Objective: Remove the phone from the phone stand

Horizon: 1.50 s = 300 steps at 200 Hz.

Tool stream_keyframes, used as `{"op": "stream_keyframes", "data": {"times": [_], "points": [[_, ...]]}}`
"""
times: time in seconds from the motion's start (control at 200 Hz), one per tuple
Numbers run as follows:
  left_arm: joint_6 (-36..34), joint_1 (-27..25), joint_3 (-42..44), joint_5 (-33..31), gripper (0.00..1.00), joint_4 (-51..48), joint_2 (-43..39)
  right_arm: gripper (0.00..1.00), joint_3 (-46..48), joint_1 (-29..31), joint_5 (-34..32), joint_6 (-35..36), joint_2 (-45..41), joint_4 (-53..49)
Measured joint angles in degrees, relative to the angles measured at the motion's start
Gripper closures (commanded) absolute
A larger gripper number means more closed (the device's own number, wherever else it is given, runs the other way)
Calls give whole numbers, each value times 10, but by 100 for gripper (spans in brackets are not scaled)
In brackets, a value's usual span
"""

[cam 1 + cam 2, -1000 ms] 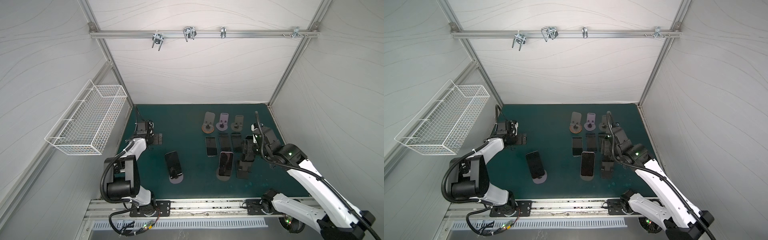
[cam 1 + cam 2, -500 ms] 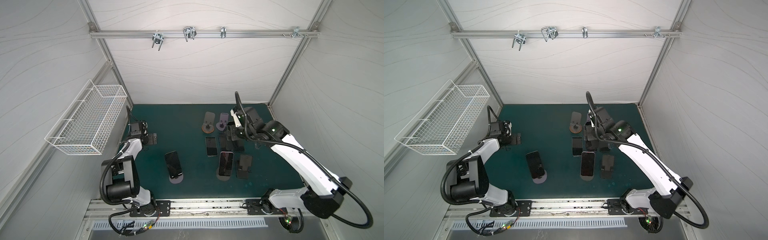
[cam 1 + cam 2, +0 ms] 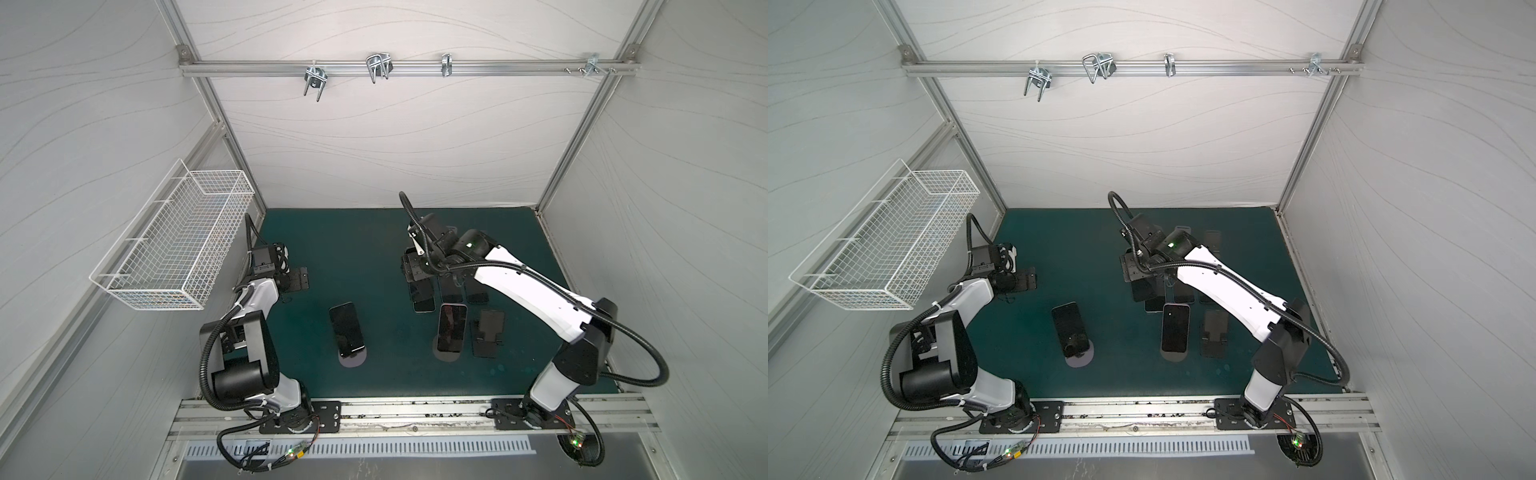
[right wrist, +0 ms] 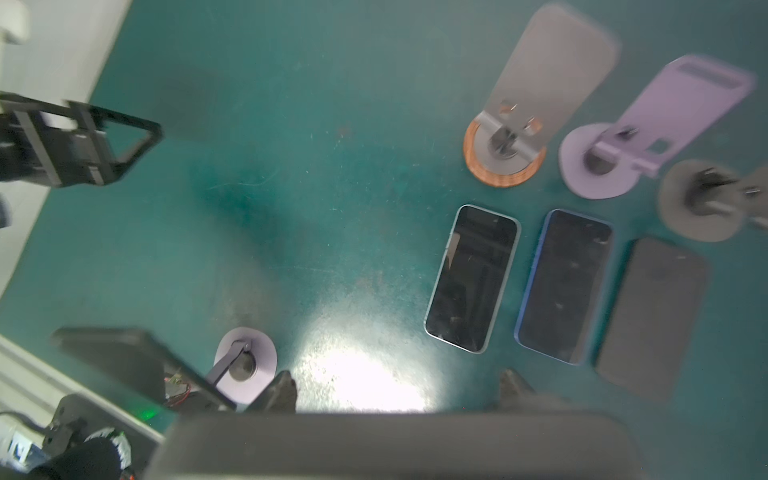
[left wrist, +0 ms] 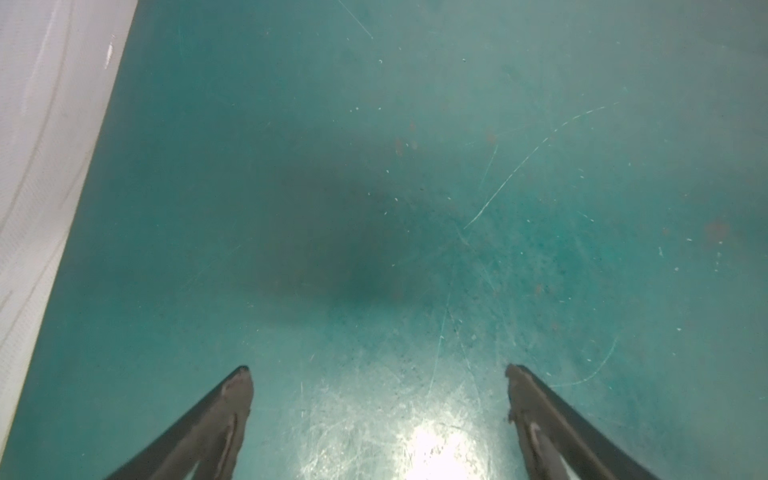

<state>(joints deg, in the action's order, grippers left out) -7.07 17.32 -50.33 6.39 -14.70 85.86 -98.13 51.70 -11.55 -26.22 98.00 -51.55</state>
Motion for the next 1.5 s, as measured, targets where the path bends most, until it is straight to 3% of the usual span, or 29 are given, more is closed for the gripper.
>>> {"op": "stream_keyframes", "data": {"times": [0.615, 1.501], "points": [[3, 2, 0, 2, 5, -3, 1, 35, -101, 11, -19, -95, 242, 21], [9, 2, 0, 14, 7, -18, 7, 28, -96, 3, -18, -180, 333, 52]]}}
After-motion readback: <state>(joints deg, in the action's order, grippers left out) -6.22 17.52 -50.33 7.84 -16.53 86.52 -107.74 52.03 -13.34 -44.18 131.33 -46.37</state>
